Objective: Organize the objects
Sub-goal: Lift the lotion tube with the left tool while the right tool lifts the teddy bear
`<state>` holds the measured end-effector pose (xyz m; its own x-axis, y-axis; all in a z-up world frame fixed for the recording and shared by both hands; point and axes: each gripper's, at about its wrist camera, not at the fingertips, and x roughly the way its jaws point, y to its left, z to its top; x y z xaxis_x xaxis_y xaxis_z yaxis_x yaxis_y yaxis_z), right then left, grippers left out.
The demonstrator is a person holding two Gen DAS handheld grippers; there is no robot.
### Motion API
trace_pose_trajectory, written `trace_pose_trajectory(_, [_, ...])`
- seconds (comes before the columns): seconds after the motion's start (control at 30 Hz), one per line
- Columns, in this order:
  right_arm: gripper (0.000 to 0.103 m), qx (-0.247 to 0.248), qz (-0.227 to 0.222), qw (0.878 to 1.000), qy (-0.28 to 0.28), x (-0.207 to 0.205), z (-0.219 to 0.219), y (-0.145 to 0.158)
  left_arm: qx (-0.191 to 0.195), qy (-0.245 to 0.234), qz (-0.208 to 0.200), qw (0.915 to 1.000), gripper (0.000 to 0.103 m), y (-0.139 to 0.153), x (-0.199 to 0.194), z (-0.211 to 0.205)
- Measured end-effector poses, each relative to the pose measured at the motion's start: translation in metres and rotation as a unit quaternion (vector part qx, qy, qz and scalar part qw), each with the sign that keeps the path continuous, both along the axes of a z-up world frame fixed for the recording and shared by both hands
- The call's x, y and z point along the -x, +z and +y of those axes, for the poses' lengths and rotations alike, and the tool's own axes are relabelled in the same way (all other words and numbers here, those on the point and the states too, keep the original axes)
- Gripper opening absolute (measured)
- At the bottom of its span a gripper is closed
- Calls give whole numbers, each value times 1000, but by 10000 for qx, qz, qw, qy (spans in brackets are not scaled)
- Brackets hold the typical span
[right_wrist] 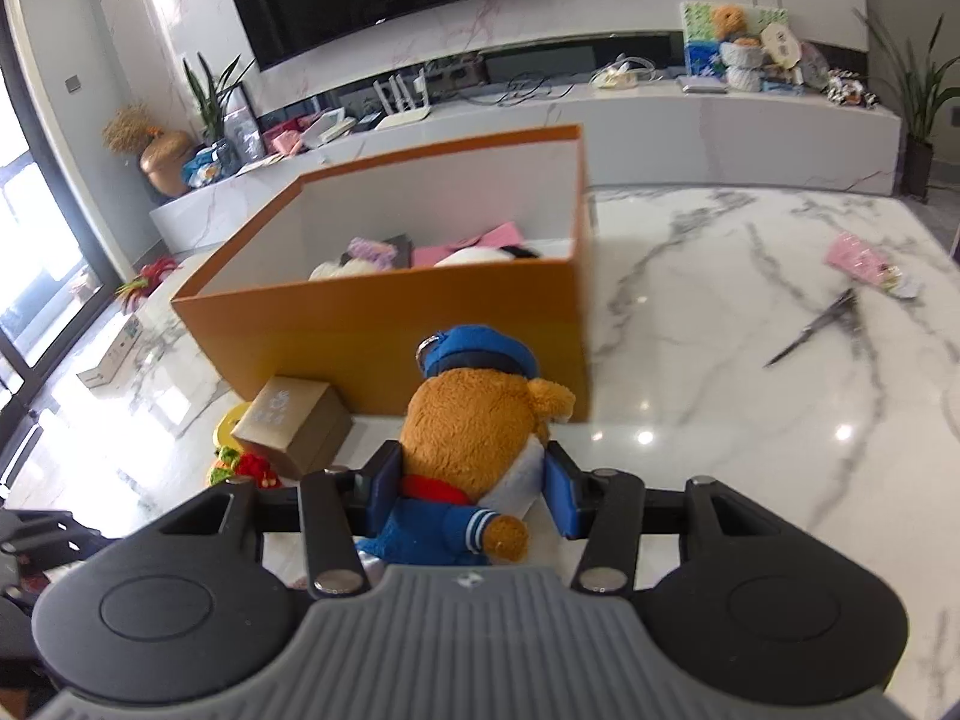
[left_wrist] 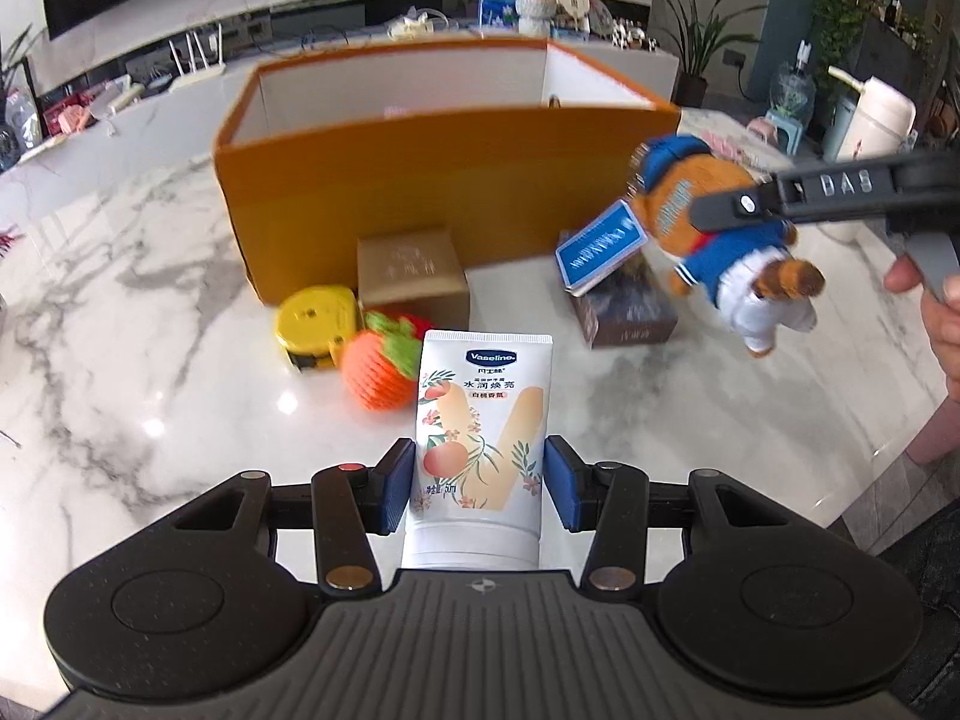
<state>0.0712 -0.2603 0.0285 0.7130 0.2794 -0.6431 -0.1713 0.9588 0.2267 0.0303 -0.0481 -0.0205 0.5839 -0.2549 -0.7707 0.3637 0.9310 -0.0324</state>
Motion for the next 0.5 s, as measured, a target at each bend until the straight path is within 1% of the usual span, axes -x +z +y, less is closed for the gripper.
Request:
trace_pose_trajectory(0.17, [52,398,-171,9989,-158,12,-7,11,-75,169,-264,9995,54,15,-3,2])
trace_pose_trajectory(0.3, [52,499,-259,9982,-197,19,-13,18,-47,316,-330,9989,54,23,-4,5])
trace_pose_trajectory(0.5, [52,592,-261,9976,-260,25,-18,22,-43,507,-372,9980,54,29,-9,8])
